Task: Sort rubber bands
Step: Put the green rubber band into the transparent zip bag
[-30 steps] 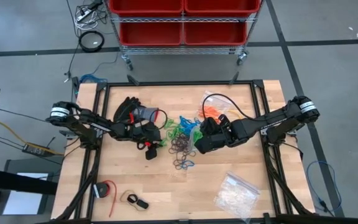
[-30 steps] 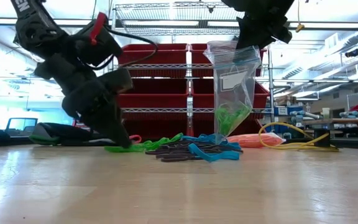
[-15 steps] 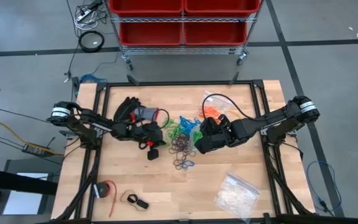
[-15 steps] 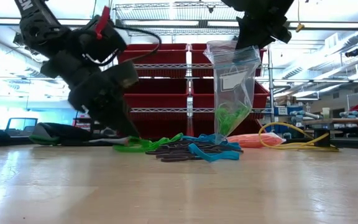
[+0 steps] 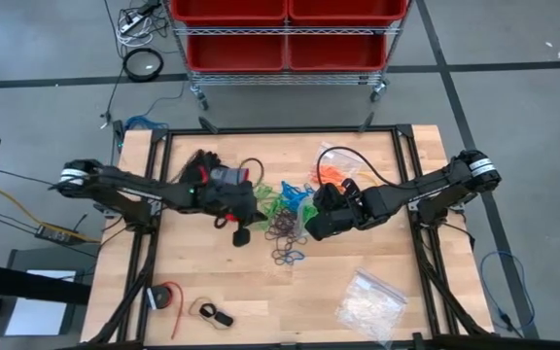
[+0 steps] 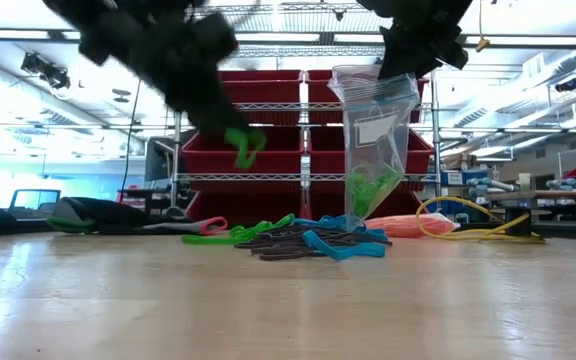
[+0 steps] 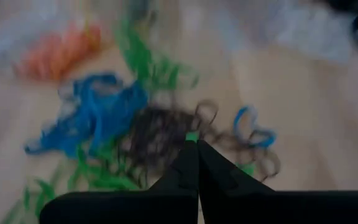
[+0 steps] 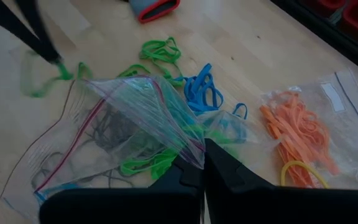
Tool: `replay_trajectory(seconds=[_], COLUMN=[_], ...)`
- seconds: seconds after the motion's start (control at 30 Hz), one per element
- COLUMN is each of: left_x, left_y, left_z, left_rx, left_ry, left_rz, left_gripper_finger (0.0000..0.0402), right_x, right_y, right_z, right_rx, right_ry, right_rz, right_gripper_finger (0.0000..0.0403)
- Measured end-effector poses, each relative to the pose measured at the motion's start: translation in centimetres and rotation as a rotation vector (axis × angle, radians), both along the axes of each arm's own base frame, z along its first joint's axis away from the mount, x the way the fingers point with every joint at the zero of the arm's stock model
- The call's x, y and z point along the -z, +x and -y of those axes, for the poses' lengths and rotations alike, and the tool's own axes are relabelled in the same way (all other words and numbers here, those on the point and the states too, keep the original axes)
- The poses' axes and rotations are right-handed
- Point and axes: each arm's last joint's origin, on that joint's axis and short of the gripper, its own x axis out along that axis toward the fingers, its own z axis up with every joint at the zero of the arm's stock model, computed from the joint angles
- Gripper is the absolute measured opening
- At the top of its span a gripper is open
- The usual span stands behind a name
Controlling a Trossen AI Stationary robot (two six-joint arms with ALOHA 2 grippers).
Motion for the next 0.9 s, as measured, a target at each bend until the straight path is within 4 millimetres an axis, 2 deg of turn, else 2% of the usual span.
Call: replay_trajectory(seconds=[0.2,0.4,0.6,0.77,0.9], left_x=[-5.1,-7.8,-8.2,-6.2,-5.1], left_y=[0.4,1.5,3.4,5.4,6.3], left_z=[1.5,2.5,2.8,3.2,3.1], left_rx=[0.115,0.166,0.207,0.203,0.134], left_ry=[-0.024,-0.019,-0.023,-0.018,0.018], left_rz=[0.267,0.429,0.448,0.383,0.382], left_gripper_finger=[0.0001,0.0001,0.0001,0.0001,0.0001], right_x=[-0.2,-0.3,-0.4,-0.6,-0.8], right_y=[0.3,0.6,0.7,1.1,1.4], right_z=[-0.1,-0.2,-0.2,-0.3,-0.4], right_rx=[-0.009,-0.025,-0.02,-0.016,-0.005], right_ry=[0.005,0.003,0.011,0.036,0.058], right_rz=[0.032,0.054,0.069,0.122,0.168], right_gripper_finger=[0.0,0.0,0.0,0.0,0.0])
